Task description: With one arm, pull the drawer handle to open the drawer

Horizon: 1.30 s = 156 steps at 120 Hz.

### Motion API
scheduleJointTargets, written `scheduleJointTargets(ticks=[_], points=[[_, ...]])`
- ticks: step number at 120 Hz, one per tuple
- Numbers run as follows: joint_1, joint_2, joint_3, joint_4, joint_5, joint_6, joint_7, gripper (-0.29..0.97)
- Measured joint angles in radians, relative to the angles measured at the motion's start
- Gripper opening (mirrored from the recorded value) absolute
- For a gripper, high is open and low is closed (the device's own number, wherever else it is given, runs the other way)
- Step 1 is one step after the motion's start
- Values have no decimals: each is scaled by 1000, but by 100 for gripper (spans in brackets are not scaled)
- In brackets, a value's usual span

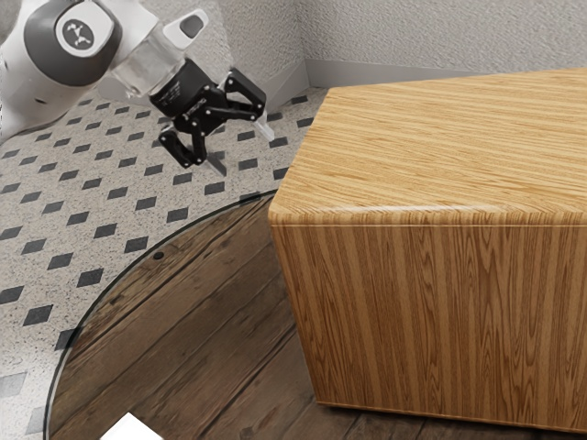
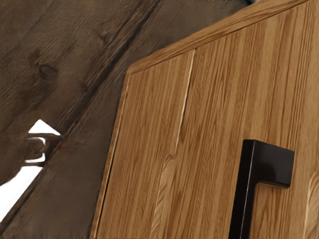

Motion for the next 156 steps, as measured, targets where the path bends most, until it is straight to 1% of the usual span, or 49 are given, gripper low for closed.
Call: scheduleJointTargets(ticks=[15,36,59,116,126,134,146,156], points=[[-24,0,0,-12,15,1,-49,68],[-30,1,0,-22,43,6,-102,68],[-77,2,0,-23,79,9,-145,68],[-86,4,2,-70,104,12,-208,68],[-86,-4,7,-81,121,6,-216,68],[-94,-21,31,-84,145,-13,-223,68],[-134,-59,124,-86,195,-74,-234,68],[-143,-108,187,-85,272,-141,-245,68]])
